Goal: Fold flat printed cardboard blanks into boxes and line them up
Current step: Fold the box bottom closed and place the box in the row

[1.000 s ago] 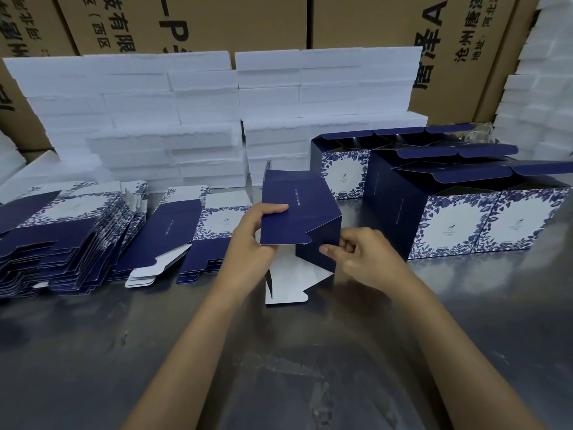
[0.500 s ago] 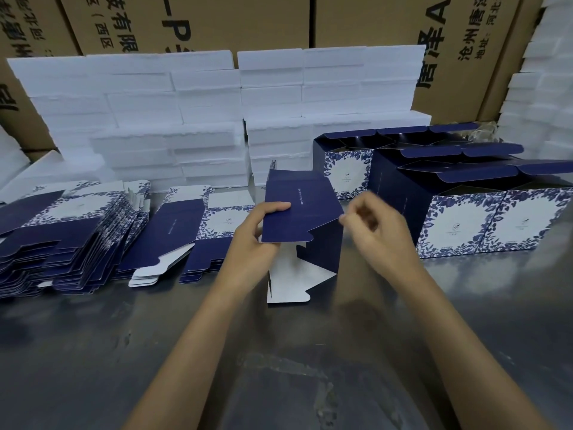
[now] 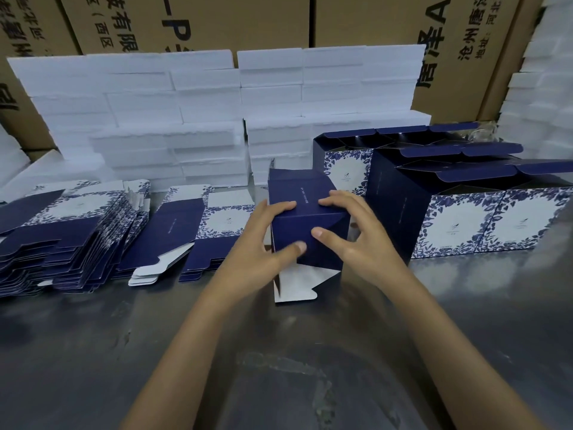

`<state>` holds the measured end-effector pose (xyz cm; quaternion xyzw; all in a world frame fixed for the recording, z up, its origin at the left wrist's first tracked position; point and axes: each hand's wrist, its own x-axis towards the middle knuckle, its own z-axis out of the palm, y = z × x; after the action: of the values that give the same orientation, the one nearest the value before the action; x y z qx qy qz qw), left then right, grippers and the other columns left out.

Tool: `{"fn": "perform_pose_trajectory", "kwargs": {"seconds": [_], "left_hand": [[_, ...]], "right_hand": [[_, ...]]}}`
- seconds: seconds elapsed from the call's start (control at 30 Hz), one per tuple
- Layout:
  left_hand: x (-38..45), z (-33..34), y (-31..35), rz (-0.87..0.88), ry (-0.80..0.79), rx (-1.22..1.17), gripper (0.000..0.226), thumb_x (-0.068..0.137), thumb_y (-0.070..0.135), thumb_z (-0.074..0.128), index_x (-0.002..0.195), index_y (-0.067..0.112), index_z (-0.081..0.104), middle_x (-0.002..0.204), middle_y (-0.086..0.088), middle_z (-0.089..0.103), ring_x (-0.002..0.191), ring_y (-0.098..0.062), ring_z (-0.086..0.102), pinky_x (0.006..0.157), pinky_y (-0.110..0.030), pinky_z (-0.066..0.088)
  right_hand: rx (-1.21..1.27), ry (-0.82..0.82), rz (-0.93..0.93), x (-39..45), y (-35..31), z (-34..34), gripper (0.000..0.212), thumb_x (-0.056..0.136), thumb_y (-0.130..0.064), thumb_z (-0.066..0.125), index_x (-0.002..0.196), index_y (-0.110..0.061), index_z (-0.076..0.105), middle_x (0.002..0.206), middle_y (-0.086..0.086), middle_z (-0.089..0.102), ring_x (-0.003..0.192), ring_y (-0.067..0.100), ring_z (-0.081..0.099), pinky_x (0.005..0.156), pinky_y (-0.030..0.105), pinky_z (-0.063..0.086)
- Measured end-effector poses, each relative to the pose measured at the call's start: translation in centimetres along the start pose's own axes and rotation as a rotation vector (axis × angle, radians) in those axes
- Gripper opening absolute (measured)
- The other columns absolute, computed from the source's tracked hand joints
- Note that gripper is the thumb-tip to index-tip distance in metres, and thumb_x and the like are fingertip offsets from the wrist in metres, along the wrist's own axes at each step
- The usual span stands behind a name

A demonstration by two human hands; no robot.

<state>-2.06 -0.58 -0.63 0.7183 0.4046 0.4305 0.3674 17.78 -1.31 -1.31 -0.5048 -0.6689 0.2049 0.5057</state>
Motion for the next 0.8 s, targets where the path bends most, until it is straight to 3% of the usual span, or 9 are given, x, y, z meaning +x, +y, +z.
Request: {"fn": "perform_pose_trajectory", "kwargs": {"seconds": [0.07,0.1,0.2,0.3,0.47,0.53,0.63,0.8], "left_hand": [[0.1,0.6,0.0,0.006,0.132,0.015,0.044,0.092,0.019,0.071,0.127,0.043,0.060,0.158,0.017,0.030,0.144,0.009,0.024,0.102,-0.018,0.042],[0.1,0.9,0.0,0.019,0.172,0.014,0.038,0.093,0.018,0.069,0.123,0.041,0.063,0.158,0.019,0.030,0.142,0.013,0.024,0.105,-0.019,0.039],[0.0,1.7,0.3,0.091,0.242,0.057,0.029,0.095,0.014,0.066,0.116,0.033,0.066,0.149,0.023,0.045,0.133,0.013,0.038,0.099,-0.008,0.035],[-0.1,2.1,0.4,0.126,0.303,0.065,0.023,0.092,0.012,0.070,0.109,0.027,0.069,0.135,0.019,0.056,0.127,0.010,0.046,0.097,-0.016,0.039],[0.1,1.8,0.7,0.104,0.315,0.013,0.017,0.088,0.013,0.074,0.099,0.026,0.073,0.129,0.016,0.059,0.127,0.002,0.050,0.087,-0.016,0.042],[0.0,1.8,0.8,0.099,0.317,0.002,0.018,0.088,0.013,0.075,0.098,0.028,0.073,0.129,0.015,0.059,0.125,0.003,0.051,0.083,-0.009,0.041],[0.0,2.1,0.7,0.099,0.343,-0.033,0.017,0.088,0.011,0.074,0.094,0.028,0.074,0.127,0.015,0.061,0.121,0.005,0.052,0.076,-0.003,0.038],[0.3,2.1,0.3,0.083,0.355,-0.094,0.015,0.088,0.009,0.074,0.094,0.023,0.075,0.126,0.015,0.063,0.119,0.003,0.055,0.076,-0.006,0.041]], "right_hand": [[-0.044,0.054,-0.023,0.1,0.2,0.2,0.037,0.087,-0.020,0.081,0.122,-0.023,0.068,0.138,-0.012,0.052,0.132,0.002,0.045,0.112,0.020,0.033],[-0.078,0.086,-0.038,0.1,0.2,0.3,0.036,0.086,-0.020,0.082,0.119,-0.022,0.069,0.135,-0.013,0.054,0.129,0.004,0.046,0.108,0.016,0.032],[-0.135,0.159,-0.073,0.1,0.0,0.5,0.032,0.083,-0.017,0.084,0.113,-0.019,0.072,0.126,-0.011,0.057,0.121,0.008,0.047,0.101,0.007,0.028],[-0.034,0.113,-0.047,-0.1,-0.4,0.5,0.029,0.083,-0.015,0.083,0.108,-0.027,0.074,0.130,-0.011,0.056,0.126,0.006,0.045,0.101,0.002,0.025],[0.081,0.092,-0.017,-0.5,-1.4,1.3,0.032,0.085,-0.014,0.081,0.096,-0.043,0.071,0.136,-0.011,0.053,0.127,-0.006,0.041,0.096,-0.004,0.023],[0.086,0.118,-0.015,-0.3,-1.4,1.4,0.032,0.086,-0.013,0.081,0.093,-0.043,0.072,0.133,-0.010,0.056,0.126,-0.003,0.043,0.095,-0.003,0.024],[0.091,0.151,-0.018,-0.2,-1.1,1.7,0.032,0.086,-0.015,0.081,0.089,-0.046,0.072,0.130,-0.012,0.058,0.120,-0.014,0.040,0.092,-0.005,0.024],[0.101,0.159,0.006,-0.2,-1.1,1.9,0.029,0.087,-0.019,0.080,0.089,-0.046,0.073,0.129,-0.017,0.058,0.125,-0.008,0.040,0.093,-0.004,0.025]]}}
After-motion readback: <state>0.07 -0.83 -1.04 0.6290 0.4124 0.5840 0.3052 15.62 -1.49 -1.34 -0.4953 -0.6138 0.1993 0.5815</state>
